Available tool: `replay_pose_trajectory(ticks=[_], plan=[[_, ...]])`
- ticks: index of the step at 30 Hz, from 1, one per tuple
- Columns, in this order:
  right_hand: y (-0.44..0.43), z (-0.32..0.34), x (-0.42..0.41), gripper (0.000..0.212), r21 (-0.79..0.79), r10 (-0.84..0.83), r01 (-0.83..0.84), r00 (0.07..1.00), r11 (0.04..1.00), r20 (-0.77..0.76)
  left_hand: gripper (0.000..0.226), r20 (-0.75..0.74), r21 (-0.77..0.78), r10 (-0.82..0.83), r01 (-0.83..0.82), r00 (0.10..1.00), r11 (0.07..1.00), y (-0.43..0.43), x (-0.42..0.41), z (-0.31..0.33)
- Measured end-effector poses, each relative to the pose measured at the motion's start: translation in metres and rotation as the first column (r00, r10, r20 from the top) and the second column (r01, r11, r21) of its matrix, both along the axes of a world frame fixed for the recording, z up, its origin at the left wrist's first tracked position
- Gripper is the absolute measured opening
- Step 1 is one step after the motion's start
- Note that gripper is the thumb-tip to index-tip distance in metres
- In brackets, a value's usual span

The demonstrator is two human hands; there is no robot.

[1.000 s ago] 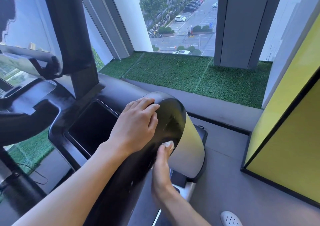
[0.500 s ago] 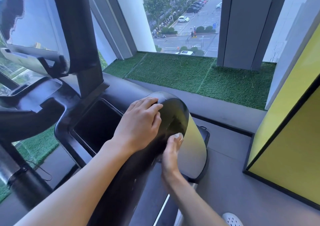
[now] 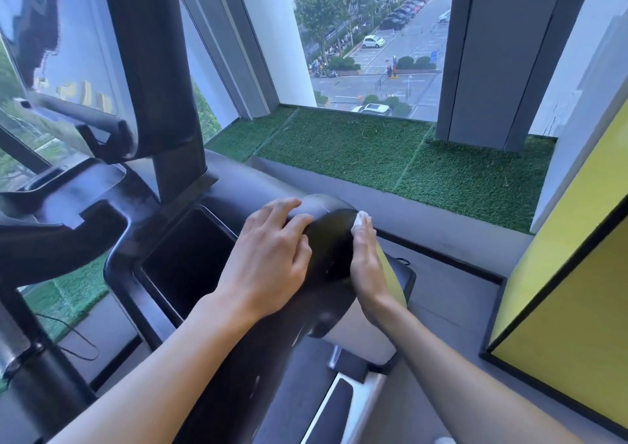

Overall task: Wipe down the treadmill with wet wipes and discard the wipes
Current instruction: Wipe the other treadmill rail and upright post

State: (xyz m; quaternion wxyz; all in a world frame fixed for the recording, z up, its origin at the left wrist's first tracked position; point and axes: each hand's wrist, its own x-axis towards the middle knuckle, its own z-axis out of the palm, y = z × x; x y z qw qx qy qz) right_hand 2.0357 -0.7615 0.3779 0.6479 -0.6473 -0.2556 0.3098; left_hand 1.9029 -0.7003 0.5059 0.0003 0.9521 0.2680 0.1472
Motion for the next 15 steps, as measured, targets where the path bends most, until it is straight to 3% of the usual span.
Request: replay_pose_trajectory(ticks=[4, 8, 12, 15], plan=[[0.005, -0.003, 0.023, 0.037, 0.138, 0.106, -0.11, 0.994, 0.984, 0.036, 0.039, -0.017, 0.021, 0.036, -0.035, 0.999, 0.999, -0.002, 0.0, 0.0], [0.039, 0.01, 0.067, 0.04, -0.059, 0.164, -0.164, 0.986, 0.985, -0.011, 0.038, -0.032, 0.027, 0.041, -0.04, 0.999, 0.999, -0.002, 0.0, 0.001], [0.036, 0.029, 0.065, 0.035, 0.007, 0.286, -0.291, 0.946, 0.957, 0.154, 0.036, -0.009, 0.04, 0.04, -0.04, 0.999, 0.998, -0.002, 0.0, 0.0], [0.03, 0.028, 0.078, 0.035, 0.006, 0.384, -0.389, 0.912, 0.921, 0.14, 0.034, -0.014, 0.046, 0.046, -0.046, 0.999, 0.998, -0.002, 0.0, -0.001]])
